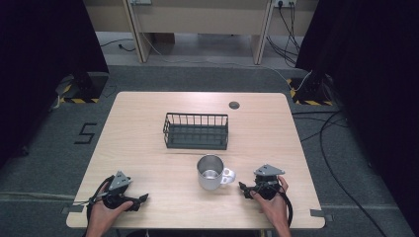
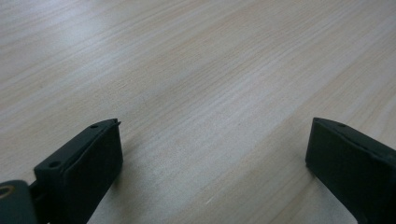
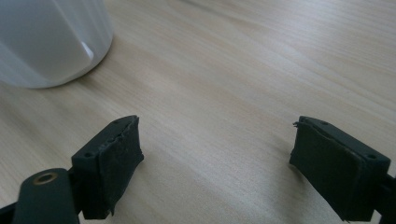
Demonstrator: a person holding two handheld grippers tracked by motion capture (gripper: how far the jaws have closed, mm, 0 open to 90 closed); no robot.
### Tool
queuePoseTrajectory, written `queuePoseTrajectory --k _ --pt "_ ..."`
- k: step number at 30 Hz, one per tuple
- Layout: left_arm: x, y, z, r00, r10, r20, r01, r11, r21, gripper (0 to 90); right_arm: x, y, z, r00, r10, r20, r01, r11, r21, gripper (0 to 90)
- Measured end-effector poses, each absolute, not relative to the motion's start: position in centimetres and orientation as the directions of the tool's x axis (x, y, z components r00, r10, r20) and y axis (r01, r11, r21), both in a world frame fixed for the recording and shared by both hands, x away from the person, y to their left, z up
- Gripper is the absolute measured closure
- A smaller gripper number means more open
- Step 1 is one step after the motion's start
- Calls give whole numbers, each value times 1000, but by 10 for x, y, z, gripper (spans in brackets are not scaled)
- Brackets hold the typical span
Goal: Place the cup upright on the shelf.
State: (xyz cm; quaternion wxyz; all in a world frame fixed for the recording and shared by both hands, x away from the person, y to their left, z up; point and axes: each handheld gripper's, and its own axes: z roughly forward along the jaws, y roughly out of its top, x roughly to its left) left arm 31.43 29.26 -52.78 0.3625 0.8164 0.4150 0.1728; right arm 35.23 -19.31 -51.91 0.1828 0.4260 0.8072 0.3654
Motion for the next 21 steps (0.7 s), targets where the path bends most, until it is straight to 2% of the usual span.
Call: queuePoseTrajectory --k 9,19,21 --pt "314 293 -528 596 803 -19 552 -393 735 31 343 -195 -516 -540 840 49 539 301 787 154" --pt "314 293 -528 596 803 -19 552 -393 735 31 323 -191 -488 -577 814 67 417 223 881 152" --pt "314 293 -528 596 803 -19 552 -393 735 31 318 -187 -479 -611 788 77 367 196 909 151"
